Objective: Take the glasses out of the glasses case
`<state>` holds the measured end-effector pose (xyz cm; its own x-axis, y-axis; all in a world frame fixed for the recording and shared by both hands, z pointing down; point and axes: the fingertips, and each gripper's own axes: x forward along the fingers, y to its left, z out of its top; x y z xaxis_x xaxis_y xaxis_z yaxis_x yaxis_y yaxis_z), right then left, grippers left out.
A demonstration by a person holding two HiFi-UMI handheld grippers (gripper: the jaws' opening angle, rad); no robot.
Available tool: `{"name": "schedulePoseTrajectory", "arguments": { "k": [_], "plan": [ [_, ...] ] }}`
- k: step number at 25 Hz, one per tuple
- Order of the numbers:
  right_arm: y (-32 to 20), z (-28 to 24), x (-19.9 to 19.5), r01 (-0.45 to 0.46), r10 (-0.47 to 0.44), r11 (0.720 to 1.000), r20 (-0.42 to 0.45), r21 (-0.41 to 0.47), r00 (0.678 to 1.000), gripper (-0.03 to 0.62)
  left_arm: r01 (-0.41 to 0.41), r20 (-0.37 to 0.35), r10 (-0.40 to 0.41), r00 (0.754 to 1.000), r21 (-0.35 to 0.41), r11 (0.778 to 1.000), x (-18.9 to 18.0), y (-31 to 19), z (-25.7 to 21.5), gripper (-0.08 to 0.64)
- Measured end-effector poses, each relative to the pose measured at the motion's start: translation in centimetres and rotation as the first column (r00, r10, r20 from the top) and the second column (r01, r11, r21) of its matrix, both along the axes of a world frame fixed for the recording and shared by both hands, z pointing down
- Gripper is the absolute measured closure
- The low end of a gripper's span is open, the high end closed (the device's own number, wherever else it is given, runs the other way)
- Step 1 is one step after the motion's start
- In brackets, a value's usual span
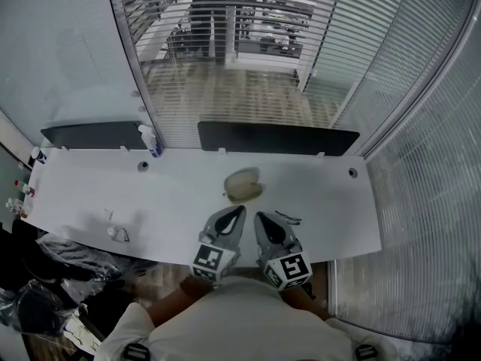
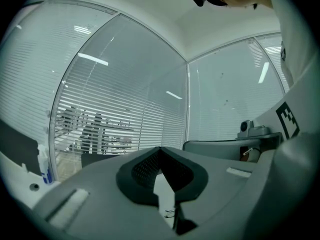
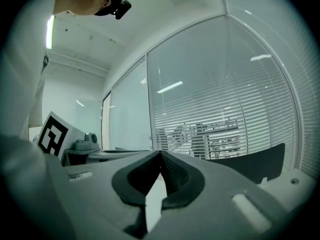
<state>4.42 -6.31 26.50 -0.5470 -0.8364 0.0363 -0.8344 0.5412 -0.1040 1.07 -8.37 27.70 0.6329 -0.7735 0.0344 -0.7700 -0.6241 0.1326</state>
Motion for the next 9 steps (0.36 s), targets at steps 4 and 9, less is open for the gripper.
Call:
{"name": "schedulePoseTrajectory", "arguments": {
  "k": [4, 9],
  "plan": [
    [-0.2, -0.11, -0.18, 0.002, -0.002, 1.0, 0.006, -0.006, 1.0, 0.592, 0.009, -0.004, -0.009, 1.0, -0.006, 1.0, -0.37, -0.23, -0.12, 0.557],
    [-0.44, 0.29, -0.53, 0.013, -0.014, 1.0, 0.004, 0.003, 1.0, 0.592, 0.012, 0.002, -0.012, 1.0, -0.011, 1.0, -0.62, -0.44, 0.31, 0.557]
  ]
}}
